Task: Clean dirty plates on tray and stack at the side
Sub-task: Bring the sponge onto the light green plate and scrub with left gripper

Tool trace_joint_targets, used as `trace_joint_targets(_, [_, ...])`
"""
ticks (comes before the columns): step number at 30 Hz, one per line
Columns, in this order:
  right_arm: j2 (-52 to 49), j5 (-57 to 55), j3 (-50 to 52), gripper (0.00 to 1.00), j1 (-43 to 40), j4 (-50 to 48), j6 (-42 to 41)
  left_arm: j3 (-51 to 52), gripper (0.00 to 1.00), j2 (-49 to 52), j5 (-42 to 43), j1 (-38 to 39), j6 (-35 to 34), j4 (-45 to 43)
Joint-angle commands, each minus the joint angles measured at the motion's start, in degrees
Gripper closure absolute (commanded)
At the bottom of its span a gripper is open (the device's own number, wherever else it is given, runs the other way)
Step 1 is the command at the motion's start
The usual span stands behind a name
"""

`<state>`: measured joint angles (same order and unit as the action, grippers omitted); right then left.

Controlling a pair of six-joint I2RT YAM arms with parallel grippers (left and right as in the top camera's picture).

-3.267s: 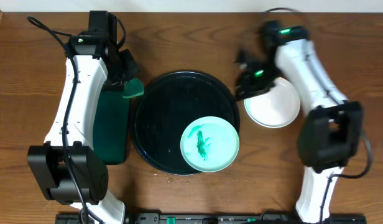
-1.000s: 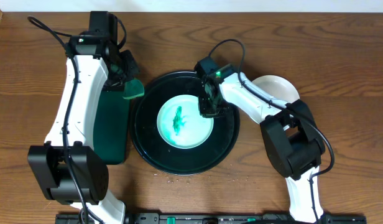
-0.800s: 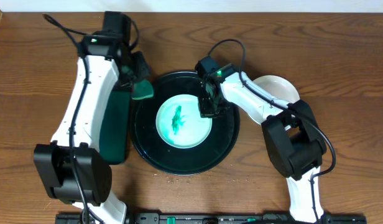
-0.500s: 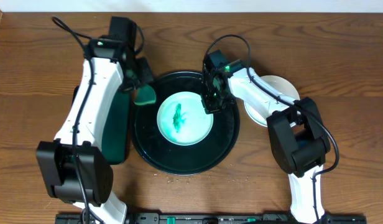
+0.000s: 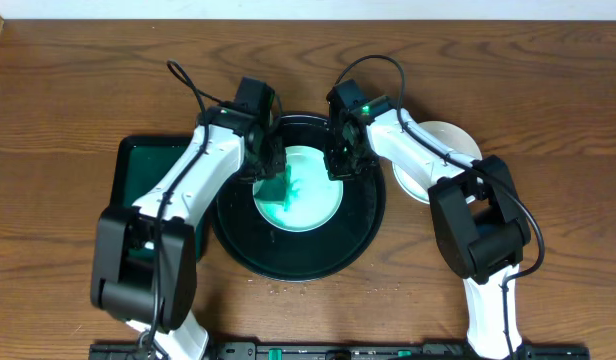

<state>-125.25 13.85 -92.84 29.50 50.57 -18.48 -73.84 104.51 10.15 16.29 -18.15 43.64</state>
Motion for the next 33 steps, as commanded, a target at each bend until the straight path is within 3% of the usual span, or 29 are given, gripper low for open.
trace_joint_targets(1, [-1.2,-1.42,0.11,0.99,1.01,-0.52,-1.2,0.42,0.93,4.0,2.86,-0.09,0.74,-1.16])
trace_joint_targets(9, [-1.2,-2.01,0.11,0.99,1.31,-0.63,-1.2,0.42,0.93,10.54,12.52,0.2,0.33,-0.33])
trace_joint_targets(13, [-1.2,-1.97,0.11,0.99,1.29,-0.87,-1.2,0.37,0.93,10.47,26.99,0.2,4.57,-4.81])
trace_joint_targets(16, [-1.2,-1.99,0.11,0.99,1.29,-0.87,-1.18,0.37,0.93,10.47,32.61,0.17,7.04,-8.81])
trace_joint_targets(18, [-1.2,-1.99,0.11,0.99,1.31,-0.87,-1.18,0.37,0.93,10.47,29.22,0.13,6.93,-9.55])
trace_joint_targets(21, [-1.2,-1.99,0.11,0.99,1.29,-0.85,-1.18,0.33,0.93,10.47,12.96,0.13,2.54,-7.43])
trace_joint_targets(22, [-1.2,-1.99,0.11,0.99,1.29,-0.83,-1.18,0.33,0.93,10.47,0.31,0.13,-2.1,-3.91])
trace_joint_targets(26, [-1.2,-2.01,0.11,0.99,1.29,-0.87,-1.18,0.33,0.93,10.47,-19.69,0.13,-9.05,1.57])
trace_joint_targets(29, [-1.2,-2.01,0.11,0.99,1.29,-0.92,-1.18,-0.07,0.93,10.47,-24.7,0.15,-10.71,4.57])
trace_joint_targets(33, [-1.2,-1.99,0.11,0.99,1.29,-0.94,-1.2,-0.22,0.93,10.47,-23.63,0.33,-10.64,6.78])
